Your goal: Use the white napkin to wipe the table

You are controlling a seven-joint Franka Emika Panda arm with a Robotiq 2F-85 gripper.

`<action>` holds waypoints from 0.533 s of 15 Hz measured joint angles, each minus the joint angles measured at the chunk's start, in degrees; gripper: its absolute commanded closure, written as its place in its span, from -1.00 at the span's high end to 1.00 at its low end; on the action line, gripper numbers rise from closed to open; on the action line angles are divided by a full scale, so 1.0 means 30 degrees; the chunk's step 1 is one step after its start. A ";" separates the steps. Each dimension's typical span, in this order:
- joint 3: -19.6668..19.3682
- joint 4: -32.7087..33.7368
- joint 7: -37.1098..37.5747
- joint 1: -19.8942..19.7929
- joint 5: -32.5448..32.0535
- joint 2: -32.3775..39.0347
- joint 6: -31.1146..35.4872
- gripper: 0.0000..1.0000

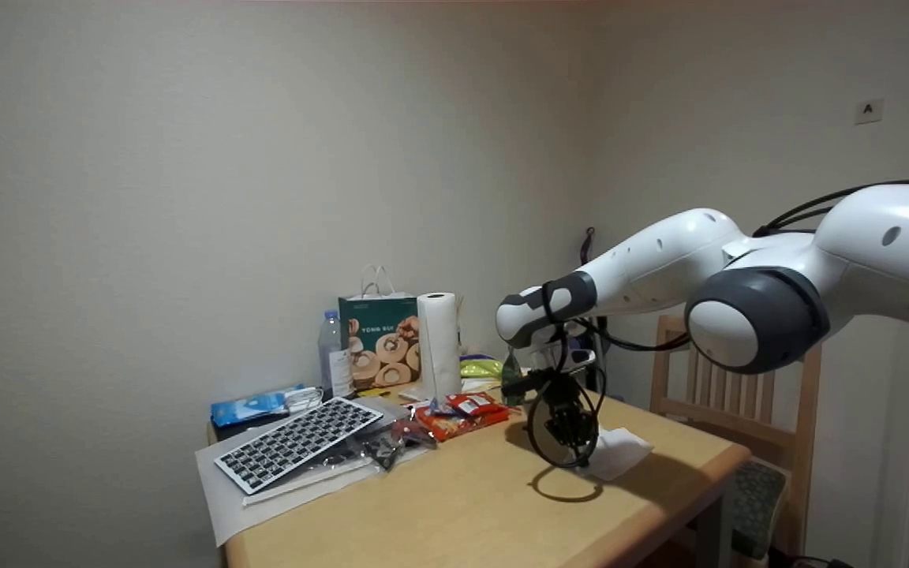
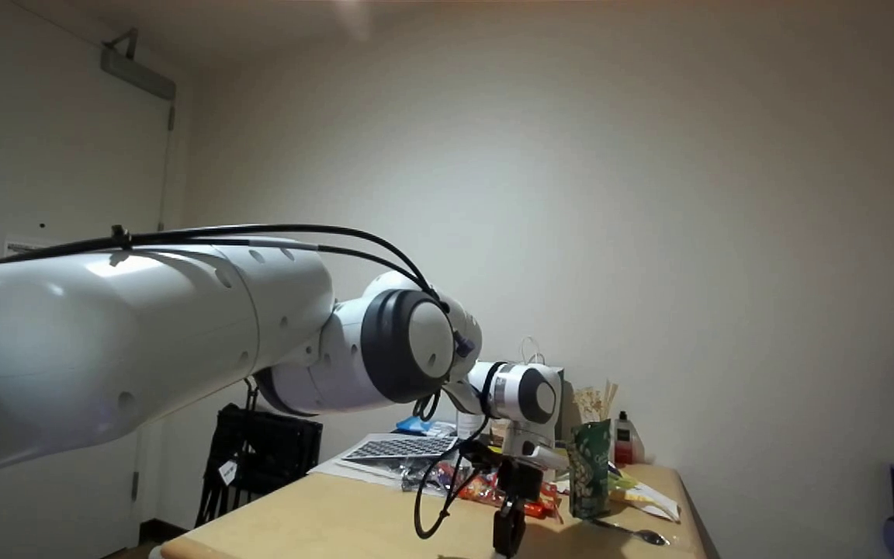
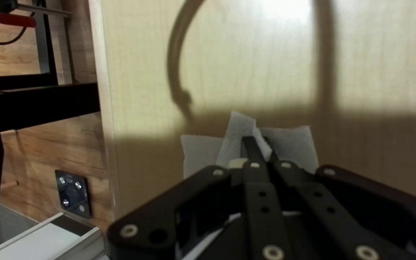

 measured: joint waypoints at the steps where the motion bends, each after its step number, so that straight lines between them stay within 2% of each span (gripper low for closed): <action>1: 0.0001 -0.0001 0.0067 -0.0108 0.0027 0.0000 0.0001 -0.96; 5: -0.0086 0.0057 0.0324 0.0002 0.0008 0.0025 0.0103 -0.99; 8: -0.0544 0.0202 0.2075 -0.0339 0.0022 0.0070 0.1355 -0.99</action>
